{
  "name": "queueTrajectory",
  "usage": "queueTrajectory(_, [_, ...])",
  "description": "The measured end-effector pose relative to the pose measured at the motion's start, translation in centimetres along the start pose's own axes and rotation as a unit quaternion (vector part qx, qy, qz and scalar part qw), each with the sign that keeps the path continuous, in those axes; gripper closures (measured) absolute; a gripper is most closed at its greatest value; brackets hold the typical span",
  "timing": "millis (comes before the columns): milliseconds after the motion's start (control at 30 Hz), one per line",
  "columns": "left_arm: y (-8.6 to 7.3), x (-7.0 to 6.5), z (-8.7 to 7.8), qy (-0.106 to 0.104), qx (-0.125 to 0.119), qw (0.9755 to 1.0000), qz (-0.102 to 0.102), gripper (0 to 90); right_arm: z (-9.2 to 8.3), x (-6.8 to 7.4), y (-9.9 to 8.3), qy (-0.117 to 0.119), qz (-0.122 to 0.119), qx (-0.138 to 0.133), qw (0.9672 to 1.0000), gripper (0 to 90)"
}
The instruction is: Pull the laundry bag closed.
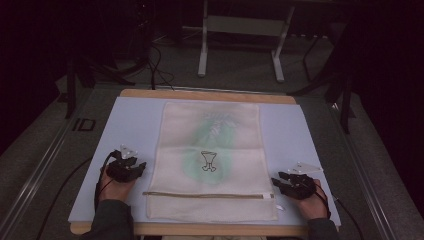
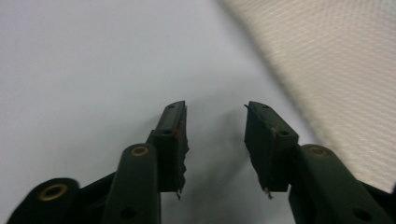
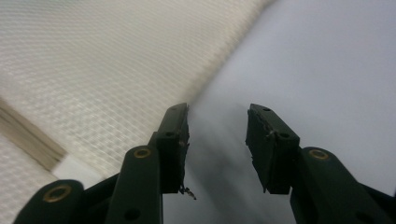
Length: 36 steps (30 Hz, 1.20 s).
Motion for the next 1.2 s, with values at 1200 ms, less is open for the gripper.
queueTrajectory(1200, [0.8,-2.5,-0.5,-0.100,-0.017,0.9941,0.037,69.7,-0.9,7.9,3.3,0.090,-0.066,-0.017,0.9936,51.9])
Point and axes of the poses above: each handheld gripper's, and its own axes: z roughly forward along the jaws, y roughly out of its top, x roughly to its left, the point moved 9 cm from there along z, roughly forward along the jaws, and after that the axes turned 10 degrees about -y, right-handed, at the moved point
